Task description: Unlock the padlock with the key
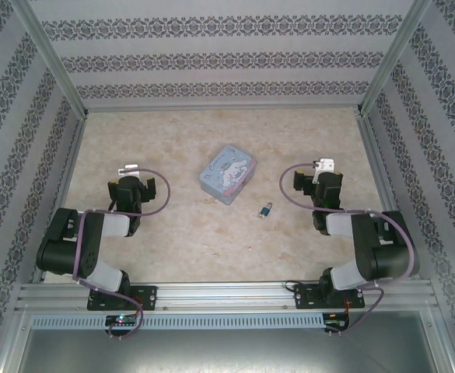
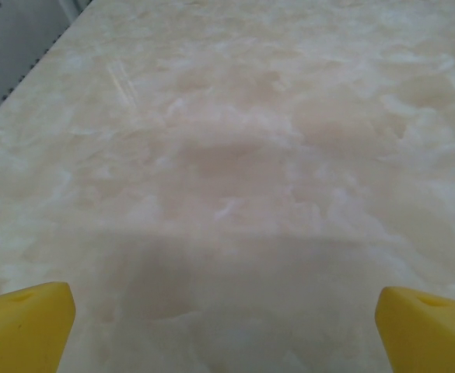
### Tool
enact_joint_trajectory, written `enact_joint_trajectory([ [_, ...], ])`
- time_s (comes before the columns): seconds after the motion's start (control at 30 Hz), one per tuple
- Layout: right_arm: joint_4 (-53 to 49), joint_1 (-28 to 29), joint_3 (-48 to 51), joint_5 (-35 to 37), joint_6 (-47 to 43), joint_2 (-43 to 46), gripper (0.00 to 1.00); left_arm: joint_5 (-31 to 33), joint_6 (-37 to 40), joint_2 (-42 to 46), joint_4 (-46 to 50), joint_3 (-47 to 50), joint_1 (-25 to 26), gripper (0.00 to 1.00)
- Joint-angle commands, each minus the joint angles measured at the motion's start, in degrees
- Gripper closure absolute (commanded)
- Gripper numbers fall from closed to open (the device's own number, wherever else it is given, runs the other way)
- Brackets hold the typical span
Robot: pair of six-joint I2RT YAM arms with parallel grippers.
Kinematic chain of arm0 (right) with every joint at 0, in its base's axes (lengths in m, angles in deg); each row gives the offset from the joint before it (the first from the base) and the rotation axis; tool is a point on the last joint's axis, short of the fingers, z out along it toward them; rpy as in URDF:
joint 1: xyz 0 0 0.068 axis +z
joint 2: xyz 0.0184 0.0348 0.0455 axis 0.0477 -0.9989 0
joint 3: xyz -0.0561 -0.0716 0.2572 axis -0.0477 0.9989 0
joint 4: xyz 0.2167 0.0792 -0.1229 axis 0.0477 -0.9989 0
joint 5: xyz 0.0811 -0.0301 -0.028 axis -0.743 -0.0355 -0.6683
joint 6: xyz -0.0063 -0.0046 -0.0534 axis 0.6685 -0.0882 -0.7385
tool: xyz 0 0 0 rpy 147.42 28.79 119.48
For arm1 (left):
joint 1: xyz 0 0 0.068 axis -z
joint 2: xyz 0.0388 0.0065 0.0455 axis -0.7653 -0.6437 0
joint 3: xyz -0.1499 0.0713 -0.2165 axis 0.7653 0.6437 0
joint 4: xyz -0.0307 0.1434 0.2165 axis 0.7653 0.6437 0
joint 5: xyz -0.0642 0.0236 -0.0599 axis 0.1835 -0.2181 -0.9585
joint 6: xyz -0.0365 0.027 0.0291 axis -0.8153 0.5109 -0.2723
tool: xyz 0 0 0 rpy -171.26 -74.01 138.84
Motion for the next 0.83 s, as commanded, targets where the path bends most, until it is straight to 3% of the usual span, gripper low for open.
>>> enact_joint_trajectory([
  [0.0,5.3,-2.1,-0.8,-8.0,-1.3,-0.8,0.02,-6.8,0.4,-1.6,-7.6,-0.4,-2.2,0.01],
  [0.17,4.2,-4.6,-1.5,-11.1,0.9,-1.0,0.02,-8.6,0.3,-1.7,-6.7,-1.0,-2.9,0.01],
  [0.3,4.5,-2.3,-1.1,-5.6,-0.3,-0.6,0.02,-8.6,0.3,-1.5,-5.6,-1.1,-2.9,0.01],
  [0.8,4.4,-2.5,-1.2,-6.4,-0.3,-0.6,0.02,-8.7,0.4,-1.4,-6.2,-0.9,-2.8,0.0],
])
